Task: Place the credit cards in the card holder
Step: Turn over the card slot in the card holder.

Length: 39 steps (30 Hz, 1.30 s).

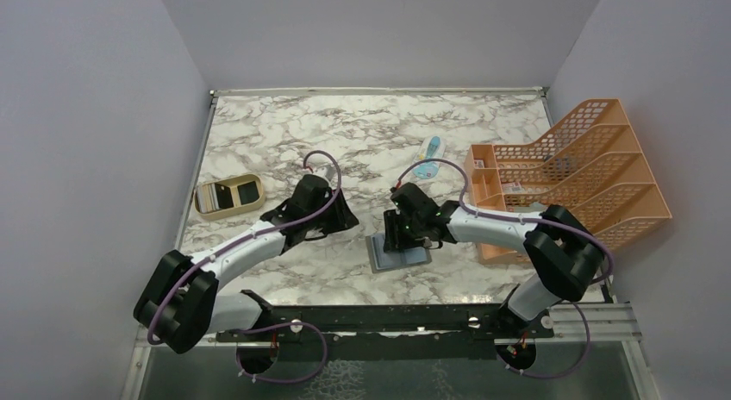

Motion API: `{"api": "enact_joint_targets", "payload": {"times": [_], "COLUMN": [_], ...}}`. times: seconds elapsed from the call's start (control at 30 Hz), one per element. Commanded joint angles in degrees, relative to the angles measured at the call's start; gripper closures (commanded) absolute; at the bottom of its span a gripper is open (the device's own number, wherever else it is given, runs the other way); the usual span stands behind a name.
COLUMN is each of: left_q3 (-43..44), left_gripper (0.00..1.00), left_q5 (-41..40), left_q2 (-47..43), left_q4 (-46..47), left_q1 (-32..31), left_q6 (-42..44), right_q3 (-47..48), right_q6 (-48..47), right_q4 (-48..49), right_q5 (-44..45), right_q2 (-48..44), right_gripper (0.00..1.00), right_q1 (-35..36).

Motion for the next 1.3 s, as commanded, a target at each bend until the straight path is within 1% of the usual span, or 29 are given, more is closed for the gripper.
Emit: {"api": "enact_joint_targets", "payload": {"times": [0.0, 0.1, 0.2, 0.37, 0.5, 0.67, 0.8, 0.87, 0.97, 1.03, 1.13, 1.2, 1.27], "left_q3": [-2.41, -3.57, -3.72, -3.27, -2.65, -1.80, -1.54, -1.30, -0.58, 0.77, 4.28, 7.30, 10.49], "left_gripper": [0.62, 0.62, 0.66, 0.72, 0.81, 0.93, 0.94, 0.91, 0.81, 0.74, 0.67, 0.65, 0.64], "left_q5": [5.43, 6.52, 6.60, 6.11, 4.49, 1.98, 0.59, -0.01, -0.55, -1.36, -5.67, -9.39, -11.44], "left_q2": [2.07, 4.82, 8.26, 14.42, 17.10, 17.20, 15.82, 14.95, 13.74, 12.56, 10.46, 9.29, 8.62], "left_q4": [8.09, 12.32, 15.33, 17.95, 16.96, 14.79, 13.32, 12.61, 11.70, 9.68, 3.81, -1.39, -6.53], "left_q1": [-3.28, -6.20, -8.97, -10.75, -11.49, -12.03, -12.02, -12.03, -12.03, -12.03, -11.81, -10.84, -8.59], "left_q6": [-4.22, -6.51, -7.28, -6.85, -5.90, -4.92, -4.94, -5.24, -5.89, -5.55, -2.60, 0.57, 4.02], "right_q3": [1.07, 1.80, 1.29, -0.23, -1.13, -2.84, -4.06, -4.51, -5.13, -5.25, -5.68, -6.30, -6.75], "right_q6": [0.65, 1.38, 1.93, 2.92, 3.55, 3.66, 3.82, 3.39, 2.94, 2.49, 1.69, 1.05, 0.71], "right_q4": [-4.98, -5.81, -4.49, -1.55, -0.06, 5.12, 6.73, 6.81, 6.24, 4.66, 2.74, 2.43, 1.79], "right_q5": [8.46, 9.07, 6.75, 3.51, 2.89, -0.94, -0.54, 0.05, 1.52, 3.76, 6.89, 7.59, 7.55], "right_q2": [4.10, 4.45, 2.74, -0.47, -0.38, -1.11, -4.05, -6.87, -11.62, -14.68, -18.90, -20.96, -22.40], "right_gripper": [0.54, 0.52, 0.49, 0.47, 0.49, 0.53, 0.56, 0.56, 0.55, 0.52, 0.50, 0.50, 0.50], "right_q1": [2.05, 3.02, 3.08, 3.08, 3.08, 3.08, 3.03, 3.08, 3.07, 3.03, 3.03, 3.05, 3.07]}}
